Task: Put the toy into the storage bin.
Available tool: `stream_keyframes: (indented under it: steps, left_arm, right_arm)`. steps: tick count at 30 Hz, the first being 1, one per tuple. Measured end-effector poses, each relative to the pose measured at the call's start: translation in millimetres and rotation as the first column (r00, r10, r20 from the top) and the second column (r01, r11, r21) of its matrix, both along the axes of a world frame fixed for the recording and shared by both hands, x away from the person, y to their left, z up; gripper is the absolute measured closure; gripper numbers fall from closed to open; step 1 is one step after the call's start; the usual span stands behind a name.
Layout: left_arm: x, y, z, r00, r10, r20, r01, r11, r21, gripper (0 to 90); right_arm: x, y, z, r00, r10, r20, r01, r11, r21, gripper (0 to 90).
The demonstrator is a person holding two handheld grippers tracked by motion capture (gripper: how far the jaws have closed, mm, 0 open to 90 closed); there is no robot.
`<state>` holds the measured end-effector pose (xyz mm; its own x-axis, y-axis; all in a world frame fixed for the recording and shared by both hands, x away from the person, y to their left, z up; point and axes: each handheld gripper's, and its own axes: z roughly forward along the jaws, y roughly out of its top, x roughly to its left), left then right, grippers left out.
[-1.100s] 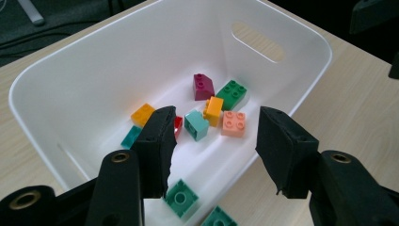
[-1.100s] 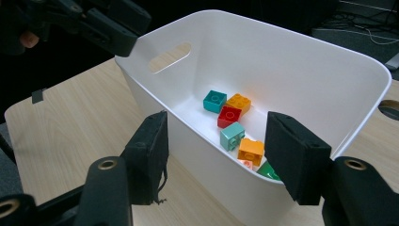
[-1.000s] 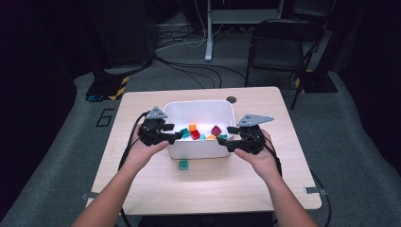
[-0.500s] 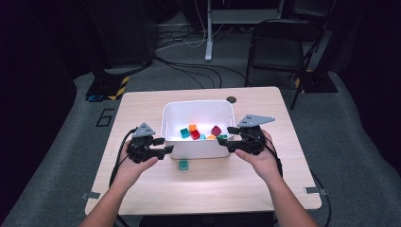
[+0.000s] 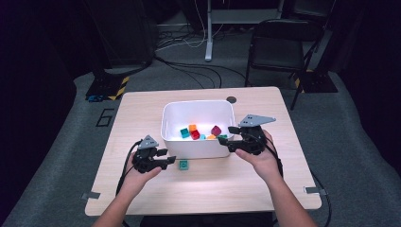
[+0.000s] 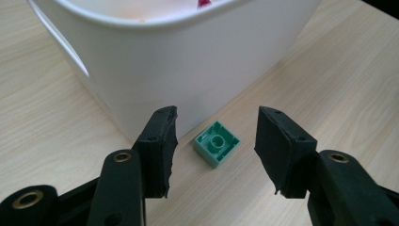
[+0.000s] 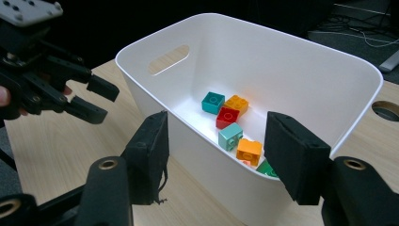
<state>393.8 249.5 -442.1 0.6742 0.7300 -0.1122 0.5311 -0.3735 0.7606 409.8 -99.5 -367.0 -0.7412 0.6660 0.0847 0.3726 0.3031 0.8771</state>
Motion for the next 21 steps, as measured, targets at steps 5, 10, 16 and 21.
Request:
stream_keyframes:
  steps: [5,10,16,21]
  left_arm:
    - [3.6,-3.4,-16.2,0.9998,-0.009,-0.018,0.009,0.9999,0.014,47.1]
    - [5.1,-9.2,-32.9,0.9993,-0.014,-0.034,0.014,0.9998,0.017,46.5]
    - [6.9,-15.9,-49.0,0.9983,-0.016,-0.056,0.016,0.9998,0.013,44.3]
    - [9.7,-17.9,-58.0,0.9971,-0.013,-0.075,0.015,0.9993,0.035,43.3]
  right_arm:
    - [-1.0,0.7,1.2,1.0000,-0.002,0.004,0.002,1.000,0.006,40.2]
    - [-1.3,1.4,0.1,1.0000,-0.001,0.001,0.001,1.000,0.001,40.2]
    - [-1.5,0.8,0.7,1.0000,-0.003,0.002,0.003,1.000,0.006,40.3]
    - [-1.5,1.2,0.7,1.0000,0.001,0.005,-0.001,1.000,0.006,40.2]
